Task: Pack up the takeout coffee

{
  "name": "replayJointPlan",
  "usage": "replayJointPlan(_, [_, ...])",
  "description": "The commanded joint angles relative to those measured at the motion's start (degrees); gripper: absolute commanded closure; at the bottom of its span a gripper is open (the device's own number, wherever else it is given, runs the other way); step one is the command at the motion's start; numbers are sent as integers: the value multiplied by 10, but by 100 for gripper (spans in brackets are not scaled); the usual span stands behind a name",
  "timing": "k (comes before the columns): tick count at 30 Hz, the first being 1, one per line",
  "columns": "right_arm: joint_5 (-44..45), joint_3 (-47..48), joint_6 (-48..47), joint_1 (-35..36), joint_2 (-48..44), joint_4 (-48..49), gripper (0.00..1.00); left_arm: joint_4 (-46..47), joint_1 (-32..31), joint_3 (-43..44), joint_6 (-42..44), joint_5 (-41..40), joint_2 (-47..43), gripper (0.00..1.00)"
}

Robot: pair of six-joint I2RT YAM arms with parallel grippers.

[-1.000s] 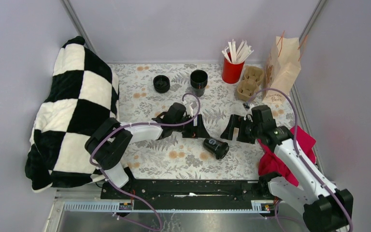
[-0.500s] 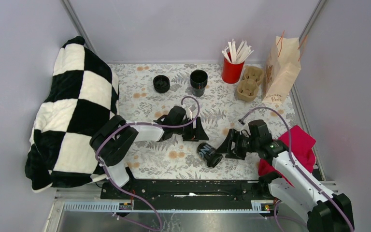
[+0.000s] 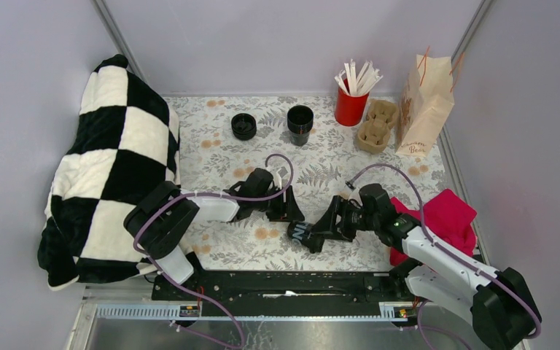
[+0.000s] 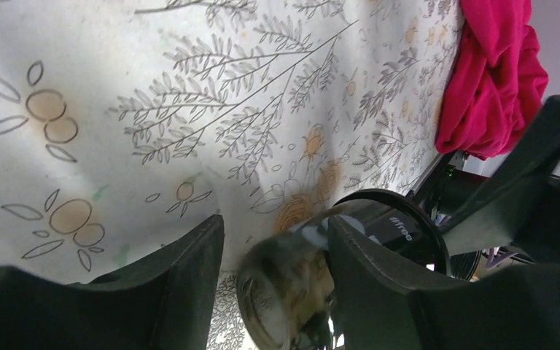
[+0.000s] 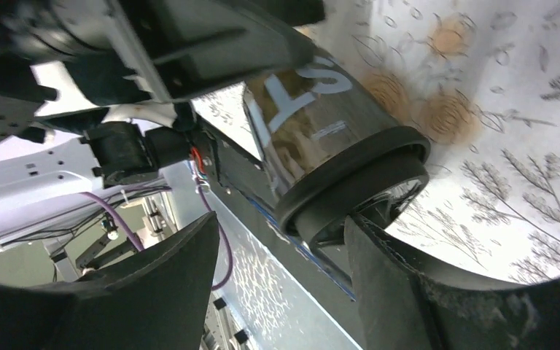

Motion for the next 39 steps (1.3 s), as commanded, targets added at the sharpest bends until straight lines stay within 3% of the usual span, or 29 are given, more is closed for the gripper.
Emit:
replayJointPlan(1, [14, 45, 33, 15, 16, 84, 30, 53, -2, -19, -13, 2, -10, 43])
replayJointPlan(9, [42, 89, 36, 51, 70, 116, 31, 86, -2, -40, -27, -26, -8, 47])
replayJointPlan(14, [95, 121, -30, 51, 82, 41, 26, 20, 9, -30, -10, -88, -41, 22])
replayJointPlan(16, [125, 144, -87, 51, 75, -33, 19, -38, 15, -32, 6, -133, -82, 15])
replayJointPlan(18, [132, 145, -124, 51, 64, -71, 5, -108, 18, -38, 22, -178, -143, 9])
replayJointPlan(20, [107, 130, -150, 51, 60, -79, 1, -165, 19, -43, 41, -190, -192, 7])
replayJointPlan(23, [49, 104, -153, 51, 71, -49, 2, -205, 18, -66, 40, -152, -247, 10])
replayJointPlan(27, [2, 70, -108, 55, 87, 50, 11, -134, 18, -127, -20, -61, -270, 21])
replayJointPlan(33, [15, 79, -102, 67, 130, 99, 20, -30, 17, -154, -62, -20, -230, 39])
replayJointPlan(39, [32, 111, -103, 81, 141, 87, 32, 73, 17, -169, -92, -3, -157, 48])
